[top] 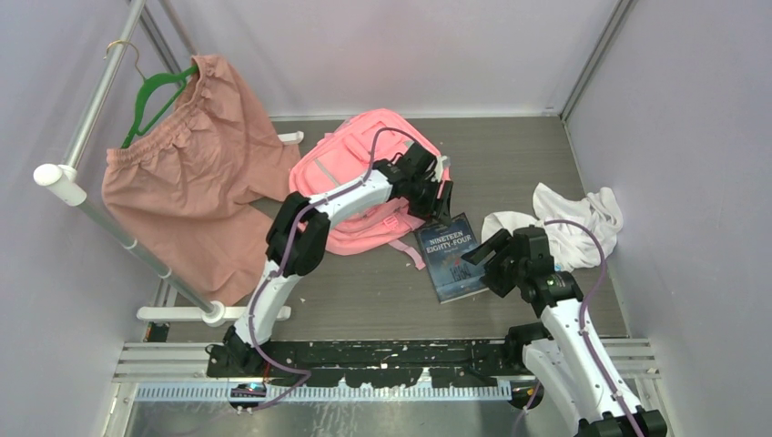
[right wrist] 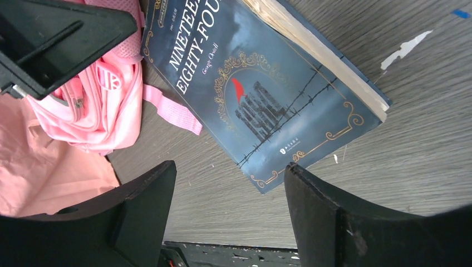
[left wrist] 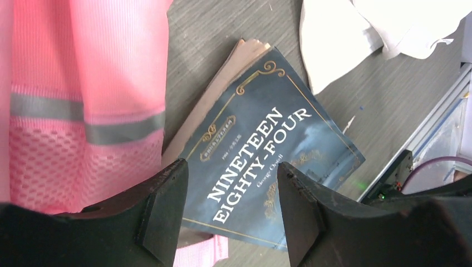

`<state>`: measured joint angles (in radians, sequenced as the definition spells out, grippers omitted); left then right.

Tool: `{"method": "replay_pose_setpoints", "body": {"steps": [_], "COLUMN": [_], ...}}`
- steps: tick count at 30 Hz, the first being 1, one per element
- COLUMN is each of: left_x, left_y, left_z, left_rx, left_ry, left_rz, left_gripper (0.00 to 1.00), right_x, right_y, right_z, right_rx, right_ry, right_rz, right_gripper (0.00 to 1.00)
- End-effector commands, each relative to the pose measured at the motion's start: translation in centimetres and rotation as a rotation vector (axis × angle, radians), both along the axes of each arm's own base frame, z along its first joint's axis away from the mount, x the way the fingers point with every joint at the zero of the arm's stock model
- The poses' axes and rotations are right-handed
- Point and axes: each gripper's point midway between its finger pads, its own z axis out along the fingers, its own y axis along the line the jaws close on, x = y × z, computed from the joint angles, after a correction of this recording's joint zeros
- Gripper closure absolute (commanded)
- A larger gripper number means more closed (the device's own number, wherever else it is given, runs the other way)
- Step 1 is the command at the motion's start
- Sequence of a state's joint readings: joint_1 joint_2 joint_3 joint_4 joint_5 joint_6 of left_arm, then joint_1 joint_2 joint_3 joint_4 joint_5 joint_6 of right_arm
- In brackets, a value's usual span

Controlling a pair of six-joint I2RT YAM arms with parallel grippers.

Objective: Pack the student bag
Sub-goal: Adjust the book at the center of the board.

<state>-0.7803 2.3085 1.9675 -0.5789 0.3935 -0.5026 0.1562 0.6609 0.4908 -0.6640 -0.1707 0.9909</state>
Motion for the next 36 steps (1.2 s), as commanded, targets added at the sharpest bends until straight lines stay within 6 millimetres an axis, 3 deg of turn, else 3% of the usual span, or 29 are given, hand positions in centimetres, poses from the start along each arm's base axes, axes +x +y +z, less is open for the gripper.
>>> {"method": "replay_pose_setpoints", "body": {"steps": [1, 10, 13, 18, 24, 28, 32, 36], "left_x": [1.3, 2.4, 1.9, -0.6, -5.4, -7.8, -9.4, -9.9], "left_y": [-0.6, -0.7, -0.5, 0.4, 1.9, 2.5, 2.4, 2.1], "left_z": [0.2, -2.5, -3.2, -3.9, -2.5, -1.8, -1.4, -1.5], "left_rx": [0.002, 0.07, 0.083, 0.103, 0.09, 0.044, 0.018, 0.002], "left_ry": [-0.053, -0.099, -0.098, -0.023, 0.045, 0.079, 0.112, 0.137], "left_rz": [-0.021, -0.052, -0.068, -0.082, -0.077, -0.056, -0.069, -0.083], "left_gripper": [0.39, 0.39, 0.39, 0.39, 0.4, 0.4, 0.4, 0.4], "right_x": [0.6, -0.4, -0.7, -2.3, -4.7, -4.5, -3.6, -3.3], "right_y": [-0.4, -0.6, -0.7, -2.8, -5.4, -4.1, -1.0, -0.8], "right_z": [1.2, 0.1, -0.3, -1.4, -2.3, -4.1, -5.5, -5.3], "right_rx": [-0.014, -0.005, -0.007, -0.117, -0.219, -0.155, -0.038, -0.022], "right_ry": [-0.05, -0.023, -0.011, 0.119, 0.266, 0.287, 0.296, 0.226], "right_rz": [-0.027, -0.048, -0.051, -0.116, -0.245, -0.222, -0.09, -0.086], "right_gripper": [0.23, 0.22, 0.22, 0.22, 0.22, 0.26, 0.27, 0.33]}}
